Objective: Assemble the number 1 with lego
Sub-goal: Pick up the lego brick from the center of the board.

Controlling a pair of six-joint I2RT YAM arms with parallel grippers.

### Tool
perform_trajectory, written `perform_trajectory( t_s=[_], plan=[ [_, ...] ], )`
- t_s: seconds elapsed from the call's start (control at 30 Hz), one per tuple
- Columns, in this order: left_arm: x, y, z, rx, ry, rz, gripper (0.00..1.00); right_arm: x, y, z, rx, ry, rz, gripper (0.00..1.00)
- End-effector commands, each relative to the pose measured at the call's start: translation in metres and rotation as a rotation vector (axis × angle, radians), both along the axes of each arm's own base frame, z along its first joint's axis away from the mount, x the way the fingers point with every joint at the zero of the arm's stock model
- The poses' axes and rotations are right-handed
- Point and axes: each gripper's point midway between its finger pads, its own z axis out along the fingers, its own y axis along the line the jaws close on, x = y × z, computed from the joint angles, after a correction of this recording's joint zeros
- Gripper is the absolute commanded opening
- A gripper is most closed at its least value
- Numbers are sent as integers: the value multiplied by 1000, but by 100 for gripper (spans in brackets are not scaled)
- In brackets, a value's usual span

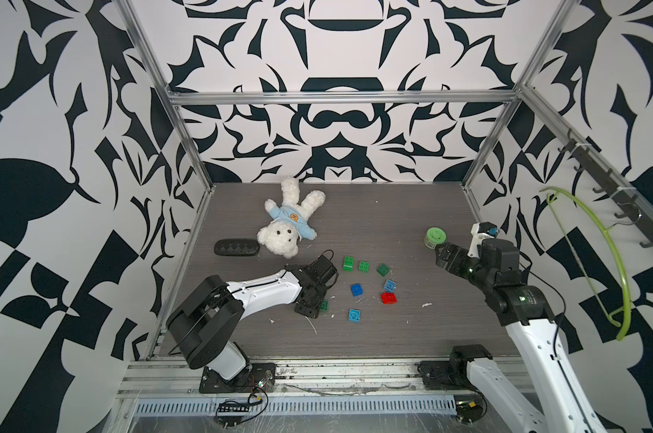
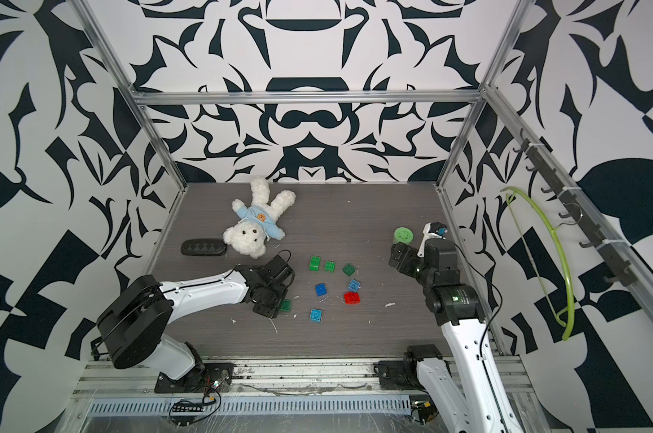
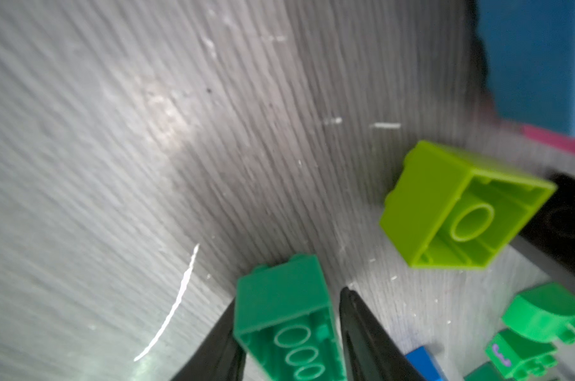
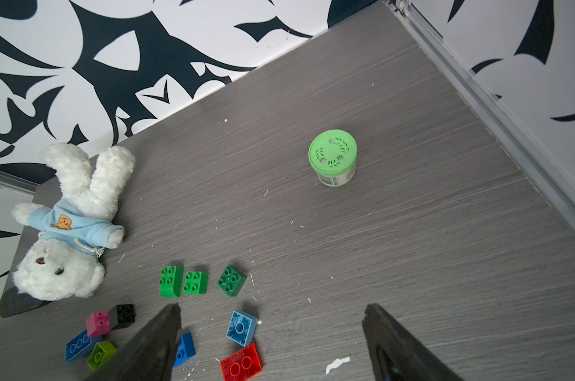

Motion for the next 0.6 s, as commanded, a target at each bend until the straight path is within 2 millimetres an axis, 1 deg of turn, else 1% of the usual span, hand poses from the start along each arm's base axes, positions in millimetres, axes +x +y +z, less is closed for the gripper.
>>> perform_trajectory(
  t_s=[0.0,0.13,0.2,0.3,0.37,0.43,0.5,0.57],
  plan=[
    [-11,2,-16,15,63,-12,41,0,0,12,-12,-25,12,89],
    [-19,8,-20,11,75,-19,32,0,2,8,18,-22,0,88],
    [-19,10,-17,12,63,-30,29,0,4,5,37,-16,3,87],
    [-15,7,-7,-7,21,-89,24,-2,13,3,83,8,35,86],
    [-9,1,4,-30,-31,-159,23,-4,27,2,149,37,84,85],
    [2,-10,18,-72,-119,-240,22,-7,45,2,232,67,158,83],
    [13,-22,35,-124,-223,-323,20,-12,66,3,343,94,238,81],
    [27,-39,61,-201,-371,-405,20,-16,87,5,472,121,316,81]
  ],
)
